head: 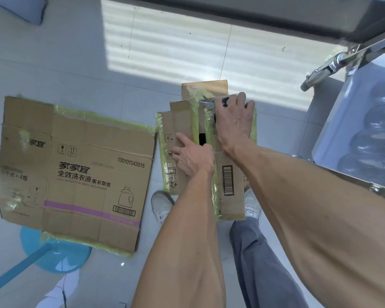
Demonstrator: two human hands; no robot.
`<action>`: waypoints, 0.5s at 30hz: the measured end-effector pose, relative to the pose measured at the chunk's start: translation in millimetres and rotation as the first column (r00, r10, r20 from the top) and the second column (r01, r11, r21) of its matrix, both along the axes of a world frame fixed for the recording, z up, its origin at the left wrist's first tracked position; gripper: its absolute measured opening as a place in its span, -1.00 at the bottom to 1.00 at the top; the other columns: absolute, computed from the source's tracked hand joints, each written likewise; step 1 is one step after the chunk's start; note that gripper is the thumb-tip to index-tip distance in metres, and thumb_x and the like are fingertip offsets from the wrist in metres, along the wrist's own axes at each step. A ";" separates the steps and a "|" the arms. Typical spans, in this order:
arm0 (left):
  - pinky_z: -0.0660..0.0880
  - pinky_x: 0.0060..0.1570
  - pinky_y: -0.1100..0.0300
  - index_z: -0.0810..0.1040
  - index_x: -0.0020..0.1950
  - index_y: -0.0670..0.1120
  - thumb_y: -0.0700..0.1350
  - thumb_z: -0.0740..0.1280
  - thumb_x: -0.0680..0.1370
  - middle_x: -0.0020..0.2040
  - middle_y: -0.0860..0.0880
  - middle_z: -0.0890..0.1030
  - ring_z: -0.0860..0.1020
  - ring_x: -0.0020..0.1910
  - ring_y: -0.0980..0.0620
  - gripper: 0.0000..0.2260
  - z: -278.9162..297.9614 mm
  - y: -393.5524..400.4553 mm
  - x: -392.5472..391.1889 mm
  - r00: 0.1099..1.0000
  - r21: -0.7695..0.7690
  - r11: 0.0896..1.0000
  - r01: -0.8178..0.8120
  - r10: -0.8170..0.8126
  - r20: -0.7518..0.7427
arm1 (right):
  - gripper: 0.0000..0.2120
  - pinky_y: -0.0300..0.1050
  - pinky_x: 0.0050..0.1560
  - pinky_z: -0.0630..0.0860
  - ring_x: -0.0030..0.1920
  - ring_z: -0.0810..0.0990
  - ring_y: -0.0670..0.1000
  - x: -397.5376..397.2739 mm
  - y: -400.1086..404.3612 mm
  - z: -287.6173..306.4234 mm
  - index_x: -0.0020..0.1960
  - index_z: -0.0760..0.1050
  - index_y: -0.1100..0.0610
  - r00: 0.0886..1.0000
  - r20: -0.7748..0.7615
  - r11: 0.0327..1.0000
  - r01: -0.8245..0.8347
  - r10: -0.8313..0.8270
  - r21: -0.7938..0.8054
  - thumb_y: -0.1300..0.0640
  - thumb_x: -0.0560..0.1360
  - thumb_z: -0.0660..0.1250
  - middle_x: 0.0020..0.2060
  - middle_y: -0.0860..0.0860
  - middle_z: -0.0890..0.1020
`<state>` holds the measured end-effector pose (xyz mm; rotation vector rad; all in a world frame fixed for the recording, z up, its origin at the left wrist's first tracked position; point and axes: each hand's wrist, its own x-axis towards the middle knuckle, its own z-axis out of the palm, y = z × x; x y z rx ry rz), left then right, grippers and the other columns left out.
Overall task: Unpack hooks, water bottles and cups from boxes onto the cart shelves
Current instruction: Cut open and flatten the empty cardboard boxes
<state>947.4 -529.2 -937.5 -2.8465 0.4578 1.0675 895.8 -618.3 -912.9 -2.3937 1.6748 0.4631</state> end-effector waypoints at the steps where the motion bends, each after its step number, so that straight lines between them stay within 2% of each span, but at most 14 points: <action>1: 0.28 -0.14 0.04 0.01 0.57 -0.04 -0.06 0.26 0.39 0.28 -0.28 0.38 0.42 0.09 -0.19 -0.21 -0.3 -0.5 0.7 1.000 -0.004 1.000 -0.006 0.006 -0.003 | -0.59 0.07 0.03 0.27 0.10 0.36 0.16 0.7 0.0 -0.8 0.20 0.42 0.07 1.000 0.016 1.000 0.016 -0.016 0.003 0.37 0.41 0.19 0.02 0.15 0.49; 6: 0.23 -0.16 0.03 0.06 0.55 -0.05 -0.07 0.23 0.38 0.26 -0.28 0.40 0.42 0.09 -0.20 -0.25 0.2 1.5 5.4 1.000 -0.016 1.000 -0.004 0.004 -0.002 | -0.61 0.07 0.03 0.26 0.11 0.37 0.17 -8.7 10.9 -0.9 0.21 0.44 0.08 0.986 0.061 0.988 0.155 -0.155 -0.011 0.36 0.44 0.20 0.02 0.15 0.50; 11: 0.23 -0.13 0.03 0.02 0.57 -0.03 -0.07 0.24 0.42 0.34 -0.28 0.36 0.42 0.16 -0.20 -0.26 3.3 1.7 5.3 1.000 -0.019 1.000 -0.018 0.017 -0.018 | -0.48 0.10 0.13 0.26 0.15 0.36 0.19 -26.4 28.1 5.1 0.34 0.37 0.09 0.988 0.004 0.988 0.154 -0.154 -0.022 0.37 0.42 0.20 0.08 0.18 0.47; 15: 0.26 -0.12 0.02 0.01 0.57 -0.04 -0.06 0.23 0.45 0.36 -0.31 0.35 0.43 0.18 -0.22 -0.27 4.7 0.4 5.4 1.000 -0.003 1.000 -0.004 0.004 -0.023 | -0.50 0.12 0.12 0.27 0.09 0.36 0.19 -15.3 17.5 9.2 0.23 0.43 0.09 0.998 0.024 0.996 0.057 -0.055 -0.076 0.44 0.35 0.22 0.01 0.19 0.46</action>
